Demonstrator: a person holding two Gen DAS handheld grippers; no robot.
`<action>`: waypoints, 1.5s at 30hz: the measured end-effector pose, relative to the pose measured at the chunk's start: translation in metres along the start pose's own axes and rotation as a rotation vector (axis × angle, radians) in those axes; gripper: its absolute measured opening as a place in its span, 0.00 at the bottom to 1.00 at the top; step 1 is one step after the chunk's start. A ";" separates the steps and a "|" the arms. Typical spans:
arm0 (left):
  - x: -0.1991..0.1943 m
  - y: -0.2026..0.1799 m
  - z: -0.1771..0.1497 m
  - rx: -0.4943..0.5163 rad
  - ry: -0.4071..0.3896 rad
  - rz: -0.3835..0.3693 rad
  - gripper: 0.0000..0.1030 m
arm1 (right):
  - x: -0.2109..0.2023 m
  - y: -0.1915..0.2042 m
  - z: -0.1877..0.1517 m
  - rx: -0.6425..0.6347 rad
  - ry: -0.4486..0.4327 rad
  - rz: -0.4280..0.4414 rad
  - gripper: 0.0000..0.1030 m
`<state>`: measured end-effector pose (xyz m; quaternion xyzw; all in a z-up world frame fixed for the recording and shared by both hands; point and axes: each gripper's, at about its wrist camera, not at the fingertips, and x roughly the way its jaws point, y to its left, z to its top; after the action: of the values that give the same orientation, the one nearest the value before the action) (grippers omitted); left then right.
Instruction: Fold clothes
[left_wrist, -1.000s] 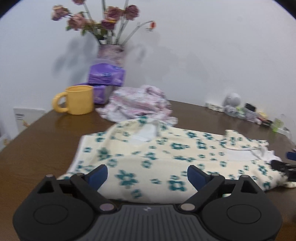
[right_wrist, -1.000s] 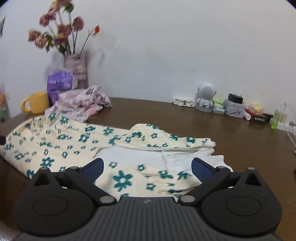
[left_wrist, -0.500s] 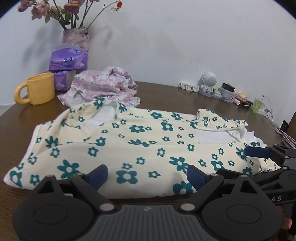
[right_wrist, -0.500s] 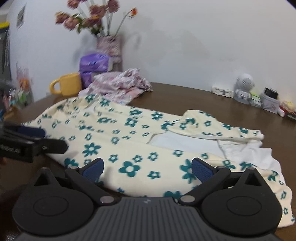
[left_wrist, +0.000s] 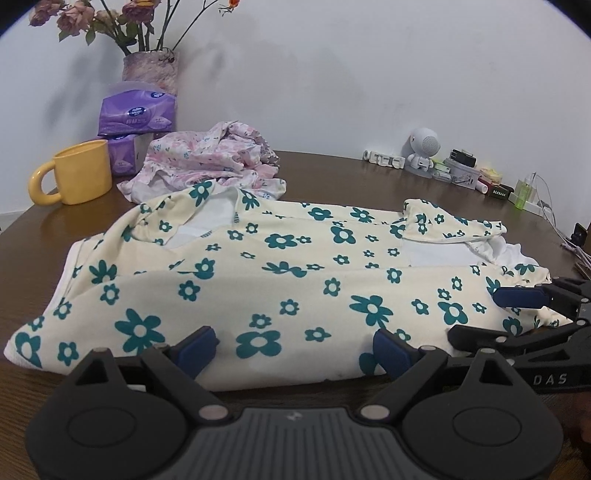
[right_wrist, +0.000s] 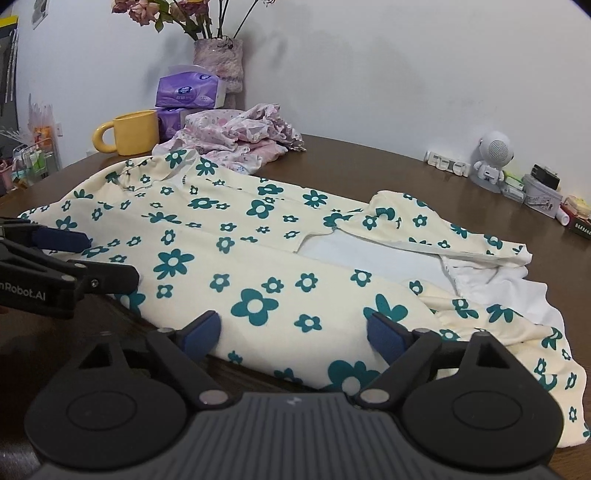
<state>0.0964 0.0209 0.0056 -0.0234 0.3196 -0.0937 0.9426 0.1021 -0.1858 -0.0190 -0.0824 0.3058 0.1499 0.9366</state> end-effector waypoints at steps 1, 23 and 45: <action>0.000 0.000 0.000 0.000 0.001 0.002 0.89 | 0.000 -0.002 0.000 0.001 0.002 0.002 0.80; 0.001 -0.001 0.000 0.010 0.012 0.028 0.90 | -0.017 -0.070 -0.018 0.036 0.007 -0.004 0.47; 0.002 -0.002 0.000 0.025 0.022 0.047 0.90 | -0.039 -0.136 -0.038 0.126 0.003 -0.039 0.35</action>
<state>0.0979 0.0185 0.0047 -0.0032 0.3291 -0.0756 0.9413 0.0963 -0.3324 -0.0173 -0.0295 0.3144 0.1117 0.9422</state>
